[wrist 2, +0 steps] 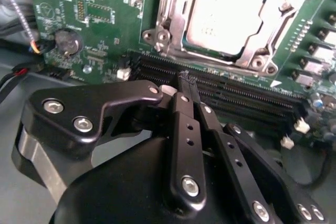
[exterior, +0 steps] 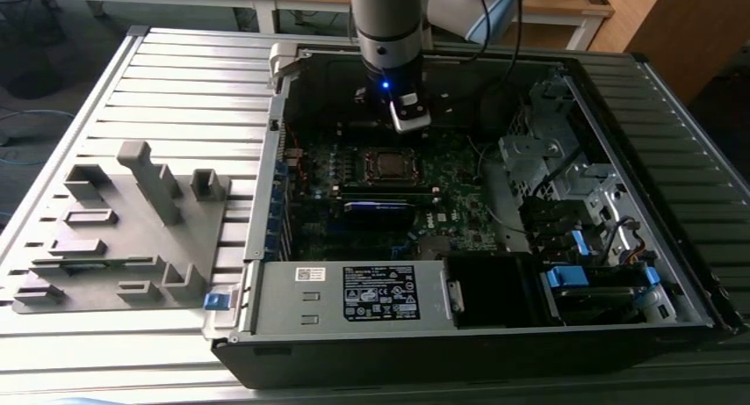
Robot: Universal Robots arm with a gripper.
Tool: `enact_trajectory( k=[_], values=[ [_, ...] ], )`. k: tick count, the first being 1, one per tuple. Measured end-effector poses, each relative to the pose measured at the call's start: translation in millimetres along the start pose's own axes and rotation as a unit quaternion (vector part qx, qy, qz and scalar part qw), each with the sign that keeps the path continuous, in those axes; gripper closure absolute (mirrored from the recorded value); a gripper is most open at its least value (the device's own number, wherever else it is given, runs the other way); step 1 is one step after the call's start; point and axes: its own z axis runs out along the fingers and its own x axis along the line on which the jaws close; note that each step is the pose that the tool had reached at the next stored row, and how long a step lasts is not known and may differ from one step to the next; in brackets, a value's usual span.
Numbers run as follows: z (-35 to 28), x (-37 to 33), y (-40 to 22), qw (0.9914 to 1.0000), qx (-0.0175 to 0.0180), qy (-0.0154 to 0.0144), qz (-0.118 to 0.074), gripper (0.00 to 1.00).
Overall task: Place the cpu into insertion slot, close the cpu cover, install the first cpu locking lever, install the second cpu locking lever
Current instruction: 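Install the first cpu locking lever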
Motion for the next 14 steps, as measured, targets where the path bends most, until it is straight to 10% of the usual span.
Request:
enact_trajectory(
  k=[6,12,14],
  values=[
    [-16.6,-2.4,3.8,1.00000,0.0000,0.0000,0.000,0.89],
    [-17.4,-2.5,4.0,1.00000,0.0001,0.0004,0.000,0.89],
    [-16.9,-2.7,4.0,0.99997,0.0050,0.0051,0.000,0.89]
  ],
)
